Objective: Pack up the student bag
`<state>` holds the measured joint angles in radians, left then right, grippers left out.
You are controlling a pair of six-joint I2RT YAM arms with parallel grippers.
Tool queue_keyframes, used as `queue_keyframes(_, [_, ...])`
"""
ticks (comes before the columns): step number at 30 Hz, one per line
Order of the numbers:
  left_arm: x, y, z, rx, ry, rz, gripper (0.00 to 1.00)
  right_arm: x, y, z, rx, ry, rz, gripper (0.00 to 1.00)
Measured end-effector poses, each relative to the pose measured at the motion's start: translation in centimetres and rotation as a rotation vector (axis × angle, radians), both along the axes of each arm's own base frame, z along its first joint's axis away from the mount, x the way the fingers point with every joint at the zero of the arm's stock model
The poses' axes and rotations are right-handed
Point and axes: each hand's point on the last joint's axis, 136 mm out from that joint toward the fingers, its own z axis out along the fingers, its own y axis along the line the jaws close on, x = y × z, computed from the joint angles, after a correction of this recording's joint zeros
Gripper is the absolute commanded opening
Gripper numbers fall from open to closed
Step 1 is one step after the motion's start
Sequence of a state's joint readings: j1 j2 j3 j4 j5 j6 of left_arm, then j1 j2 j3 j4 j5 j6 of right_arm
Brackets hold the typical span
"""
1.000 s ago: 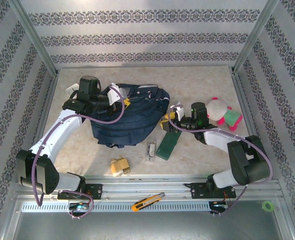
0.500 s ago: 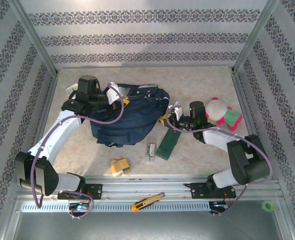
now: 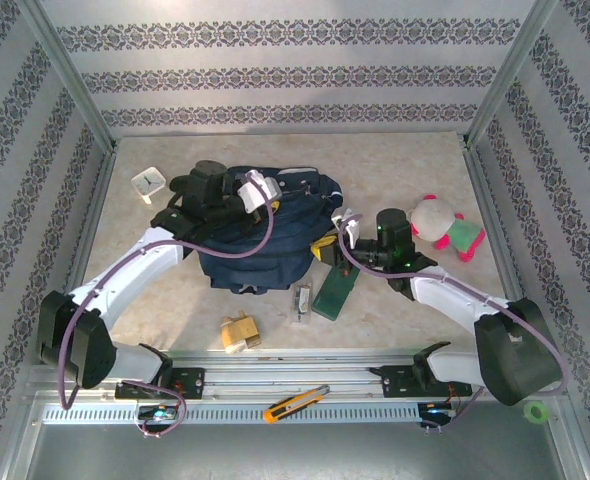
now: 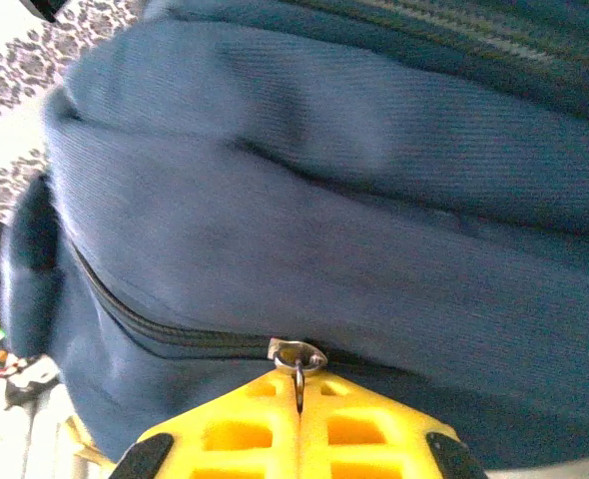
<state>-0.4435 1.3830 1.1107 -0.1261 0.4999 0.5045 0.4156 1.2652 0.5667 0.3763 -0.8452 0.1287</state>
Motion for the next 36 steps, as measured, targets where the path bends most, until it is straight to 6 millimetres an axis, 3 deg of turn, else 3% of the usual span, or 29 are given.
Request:
queue_keyframes(7, [1.7,-2.8,-1.8,-0.018,0.015,0.078,0.00,-2.9,2.7,1.0,0.045,0.143,0.038,0.00])
queue_keyframes(12, [2.7,-3.7,-2.8,-0.036,0.025,0.110,0.00,-3.3,3.4,1.1,0.061,0.253,-0.014,0.00])
queue_keyframes(13, [2.8,-3.8,-2.8,-0.042,0.024,0.109,0.00,-3.3,3.5,1.2,0.064,0.265,-0.026,0.07])
queue_keyframes(15, [2.8,-4.1,-2.6,-0.060,0.026,0.100,0.00,-3.3,3.6,1.3,0.073,0.307,-0.058,0.60])
queue_keyframes(17, [2.8,-4.4,-2.5,-0.077,0.028,0.089,0.00,-3.3,3.2,1.6,0.083,0.340,-0.085,0.98])
queue_keyframes(20, [2.5,-4.8,-2.6,-0.099,0.051,0.049,0.00,-2.5,1.4,2.7,0.110,0.369,-0.170,0.98])
queue_keyframes(24, [1.9,-5.0,-2.5,-0.132,0.082,-0.018,0.00,1.0,-4.2,3.9,0.189,0.441,-0.414,0.98])
queue_keyframes(26, [1.8,-4.9,-2.3,-0.147,0.088,-0.040,0.00,2.0,-5.7,3.7,0.217,0.494,-0.492,0.98])
queue_keyframes(34, [0.8,-5.2,-1.9,-0.188,0.117,-0.127,0.00,2.7,-5.0,1.4,0.254,0.715,-0.558,0.98])
queue_keyframes(36, [0.3,-5.5,-1.7,-0.198,0.124,-0.155,0.00,3.1,-4.3,0.6,0.261,0.763,-0.562,0.93])
